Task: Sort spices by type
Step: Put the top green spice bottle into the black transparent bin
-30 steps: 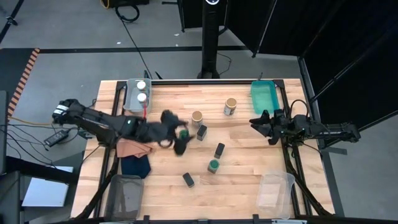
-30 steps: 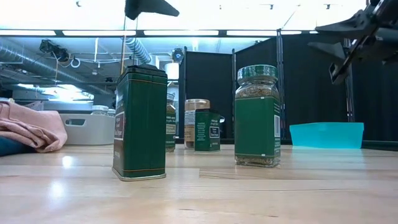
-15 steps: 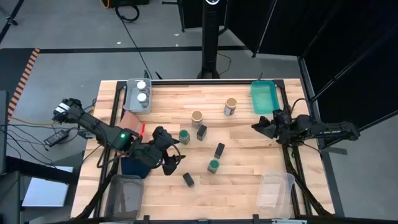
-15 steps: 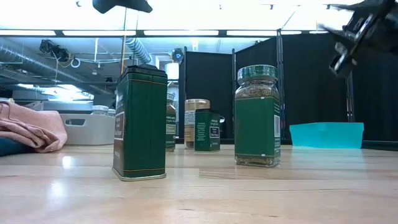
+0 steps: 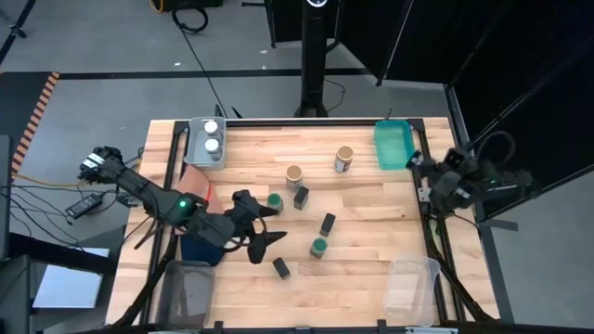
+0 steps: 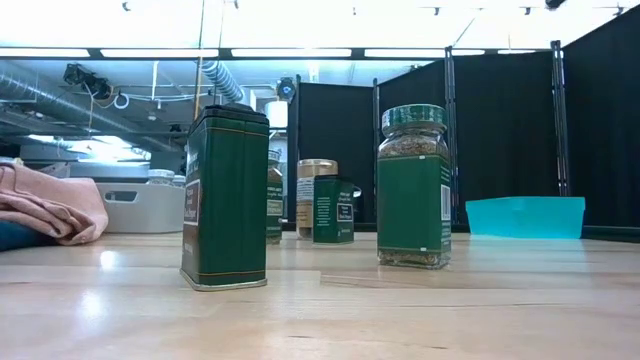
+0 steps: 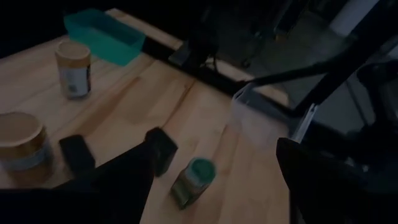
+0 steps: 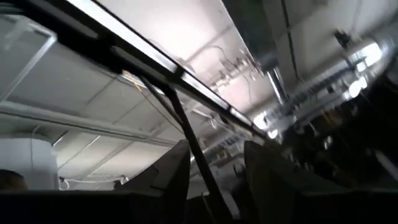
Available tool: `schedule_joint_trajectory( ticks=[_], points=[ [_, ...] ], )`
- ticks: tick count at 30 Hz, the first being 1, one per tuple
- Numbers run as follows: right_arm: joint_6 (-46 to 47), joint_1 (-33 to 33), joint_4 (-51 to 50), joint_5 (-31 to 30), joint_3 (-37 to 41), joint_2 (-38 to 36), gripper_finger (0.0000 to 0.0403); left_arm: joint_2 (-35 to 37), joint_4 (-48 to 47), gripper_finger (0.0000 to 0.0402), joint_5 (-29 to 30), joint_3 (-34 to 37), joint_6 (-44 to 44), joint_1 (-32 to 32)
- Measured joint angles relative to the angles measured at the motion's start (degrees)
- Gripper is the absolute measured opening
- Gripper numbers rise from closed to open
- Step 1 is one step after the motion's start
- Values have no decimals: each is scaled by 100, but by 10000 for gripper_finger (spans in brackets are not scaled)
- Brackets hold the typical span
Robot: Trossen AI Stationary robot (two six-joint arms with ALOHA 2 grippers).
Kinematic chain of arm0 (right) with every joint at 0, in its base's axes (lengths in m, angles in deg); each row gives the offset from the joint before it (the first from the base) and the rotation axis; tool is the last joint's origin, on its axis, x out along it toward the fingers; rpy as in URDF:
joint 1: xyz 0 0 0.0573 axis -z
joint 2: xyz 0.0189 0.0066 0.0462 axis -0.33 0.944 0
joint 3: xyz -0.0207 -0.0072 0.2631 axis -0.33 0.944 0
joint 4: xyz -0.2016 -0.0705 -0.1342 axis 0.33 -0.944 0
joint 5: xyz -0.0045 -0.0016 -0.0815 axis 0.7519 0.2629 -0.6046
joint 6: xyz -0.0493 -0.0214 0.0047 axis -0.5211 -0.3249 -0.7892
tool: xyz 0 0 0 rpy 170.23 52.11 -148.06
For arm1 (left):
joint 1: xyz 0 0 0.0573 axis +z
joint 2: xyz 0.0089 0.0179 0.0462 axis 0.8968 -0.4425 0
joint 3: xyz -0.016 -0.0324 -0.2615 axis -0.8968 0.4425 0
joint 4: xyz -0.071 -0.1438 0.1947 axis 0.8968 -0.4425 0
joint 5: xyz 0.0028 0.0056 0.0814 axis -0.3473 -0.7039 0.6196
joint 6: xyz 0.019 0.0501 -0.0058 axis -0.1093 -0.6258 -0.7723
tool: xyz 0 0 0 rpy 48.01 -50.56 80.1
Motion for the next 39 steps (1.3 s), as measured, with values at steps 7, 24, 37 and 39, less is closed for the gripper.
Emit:
schedule_joint_trajectory(
  ticks=[7,24,37,39],
  points=[
    [-1249,-152,-628,1297,-1727,1306,160,-39,338,335,110,-2,256,2],
    [-2130,-152,-6214,1885,-3176,2375,160,-1339,2470,335,627,-4,518,161],
    [-1875,-152,-5520,1607,-3176,2681,160,-1991,2905,335,-471,-4,405,437],
    [-1748,-152,-5535,1604,-3176,2701,160,-1912,2769,335,-598,-4,59,479]
  ],
)
